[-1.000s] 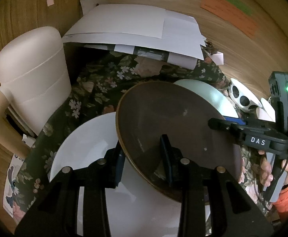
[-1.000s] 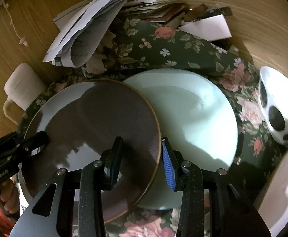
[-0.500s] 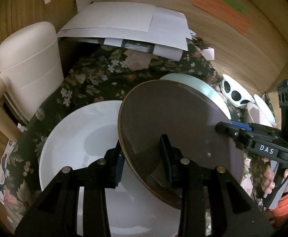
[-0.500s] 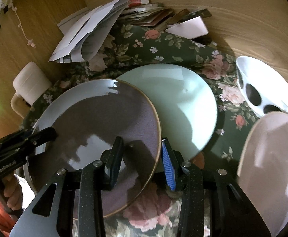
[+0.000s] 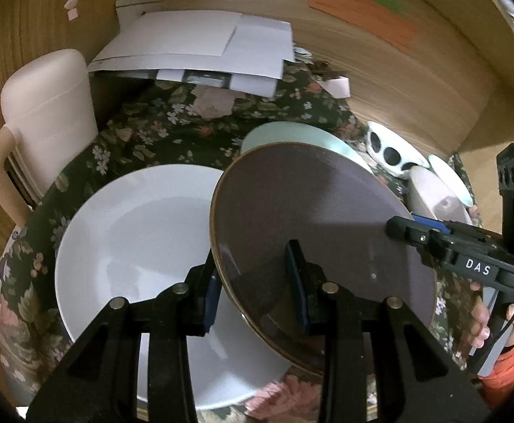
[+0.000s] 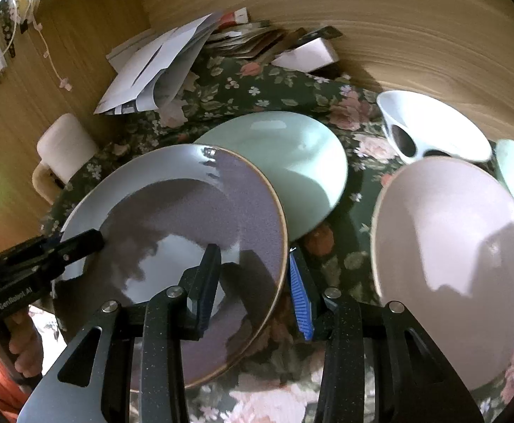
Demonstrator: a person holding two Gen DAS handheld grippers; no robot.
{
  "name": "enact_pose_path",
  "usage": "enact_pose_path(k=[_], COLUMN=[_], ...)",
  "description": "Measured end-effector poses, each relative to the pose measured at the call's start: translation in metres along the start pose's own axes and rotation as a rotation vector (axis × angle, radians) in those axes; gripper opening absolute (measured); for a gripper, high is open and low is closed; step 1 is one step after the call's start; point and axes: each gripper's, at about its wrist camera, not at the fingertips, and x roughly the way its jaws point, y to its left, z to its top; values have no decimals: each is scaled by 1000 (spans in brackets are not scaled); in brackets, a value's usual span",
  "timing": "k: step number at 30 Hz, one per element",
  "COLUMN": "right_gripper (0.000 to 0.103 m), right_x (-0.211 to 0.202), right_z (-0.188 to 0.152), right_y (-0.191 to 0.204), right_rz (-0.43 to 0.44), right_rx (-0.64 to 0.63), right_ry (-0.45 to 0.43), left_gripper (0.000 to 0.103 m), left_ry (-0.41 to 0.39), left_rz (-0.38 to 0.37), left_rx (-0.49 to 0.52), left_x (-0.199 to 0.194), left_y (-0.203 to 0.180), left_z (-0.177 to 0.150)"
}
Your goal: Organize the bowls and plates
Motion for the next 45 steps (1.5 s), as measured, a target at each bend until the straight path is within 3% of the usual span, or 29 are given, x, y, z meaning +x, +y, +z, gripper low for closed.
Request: enact_pose_path(k=[20,34,45], right_gripper=[35,35,35], right_x=[-50,-58,-52], right_z=[-44,-74,-85], right_y=[-26,-41,-56], right_rz=[-50,-62,-74], right_rx=[69,99,138], right_ry=[-37,-5,22], left_gripper=[34,34,34], left_ry=[23,66,113], left_rz=[-73,-88,-92], left_rx=[47,59,81], left_x=[-11,-8,16], left_y=[-47,-69,-78], left_z=[-32,-57,-59])
